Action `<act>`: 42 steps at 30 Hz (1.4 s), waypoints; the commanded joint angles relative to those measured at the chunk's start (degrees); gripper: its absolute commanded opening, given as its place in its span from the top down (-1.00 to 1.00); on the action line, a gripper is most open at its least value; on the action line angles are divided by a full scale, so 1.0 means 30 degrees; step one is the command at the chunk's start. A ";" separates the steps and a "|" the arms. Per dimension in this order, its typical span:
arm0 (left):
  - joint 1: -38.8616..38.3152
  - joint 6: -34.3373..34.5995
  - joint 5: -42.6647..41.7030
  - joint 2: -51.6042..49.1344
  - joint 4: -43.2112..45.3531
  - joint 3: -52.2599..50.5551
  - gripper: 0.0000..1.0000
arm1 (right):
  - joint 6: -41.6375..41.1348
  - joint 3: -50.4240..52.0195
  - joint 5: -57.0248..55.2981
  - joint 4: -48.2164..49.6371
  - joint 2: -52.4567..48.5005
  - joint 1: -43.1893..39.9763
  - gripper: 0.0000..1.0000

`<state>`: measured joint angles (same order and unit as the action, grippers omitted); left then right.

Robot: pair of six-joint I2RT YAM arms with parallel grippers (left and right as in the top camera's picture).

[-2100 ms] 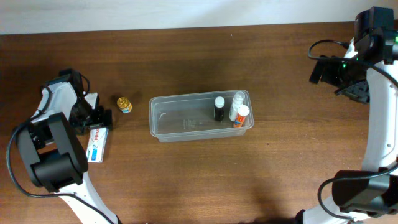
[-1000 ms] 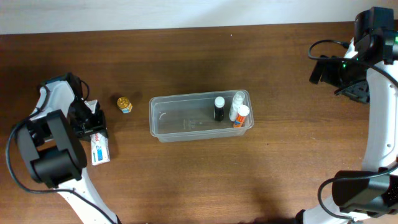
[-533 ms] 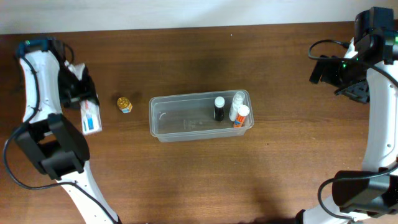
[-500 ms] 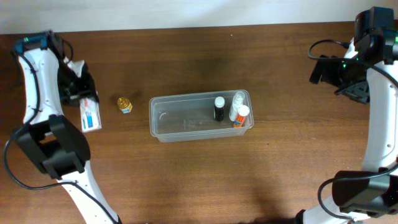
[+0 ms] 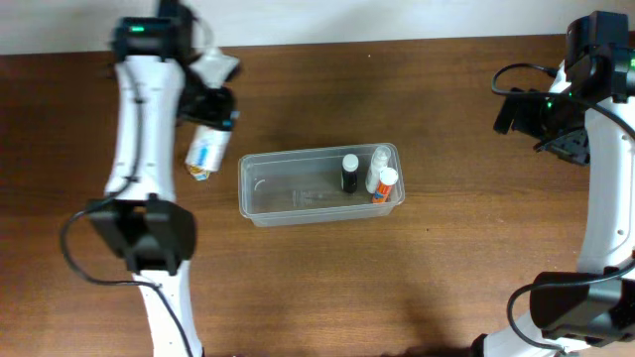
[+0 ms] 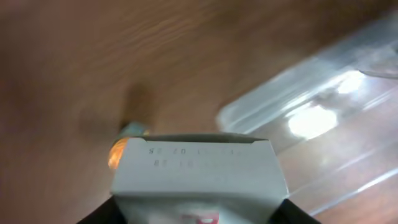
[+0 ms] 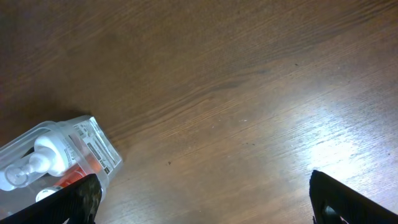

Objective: Pack container
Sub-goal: 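Lift the Panadol box and swing it up toward the container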

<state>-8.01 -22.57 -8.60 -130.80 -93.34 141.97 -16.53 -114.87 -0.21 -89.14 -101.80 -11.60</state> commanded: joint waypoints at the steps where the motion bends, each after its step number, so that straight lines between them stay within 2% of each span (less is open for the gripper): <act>1: -0.1880 -0.3169 -0.0124 0.0554 0.0299 0.0386 -0.08 | -0.0095 -0.0087 -0.0175 0.0000 0.0058 -0.0036 -0.97; 9: -0.4911 -0.3912 0.1217 0.0386 0.1100 0.0204 -0.08 | -0.0095 -0.0087 -0.0168 0.0000 0.0058 -0.0036 -0.97; 15: -0.5275 -0.3920 0.1311 0.0386 0.0947 -0.0692 0.08 | -0.0095 -0.0087 -0.0168 0.0000 0.0058 -0.0036 -0.97; 18: -0.5158 -0.3920 0.1304 0.0386 0.0969 -0.1129 0.08 | -0.0095 -0.0087 -0.0168 0.0000 0.0058 -0.0036 -0.97; 20: -0.5056 -0.3912 0.1304 0.0386 0.1035 -0.1173 0.06 | -0.0095 -0.0087 -0.0168 0.0000 0.0058 -0.0036 -0.97; 25: -0.5027 -0.3905 0.1304 0.0386 0.1690 -0.1173 -0.17 | -0.0095 -0.0087 -0.0168 0.0000 0.0058 -0.0036 -0.97; 31: -0.5027 -0.3665 0.1297 0.0386 0.2601 -0.1173 -0.26 | -0.0095 -0.0087 -0.0168 0.0000 0.0058 -0.0036 -0.97; 34: -0.4983 -0.2171 0.1326 0.0386 0.3687 -0.1166 -0.38 | -0.0095 -0.0087 -0.0168 0.0000 0.0058 -0.0036 -0.97; 38: -0.4663 0.1647 0.1362 0.0386 0.6433 -0.1166 -0.66 | -0.0095 -0.0087 -0.0175 0.0000 0.0058 -0.0036 -0.97; 42: -0.4248 0.4065 0.1260 0.0386 0.7461 -0.1049 -0.66 | -0.0095 -0.0087 -0.0168 0.0000 0.0058 -0.0036 -0.97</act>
<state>-22.11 -18.74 -4.51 -130.80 -71.33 138.58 -16.53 -114.87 -0.21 -89.14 -101.80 -11.60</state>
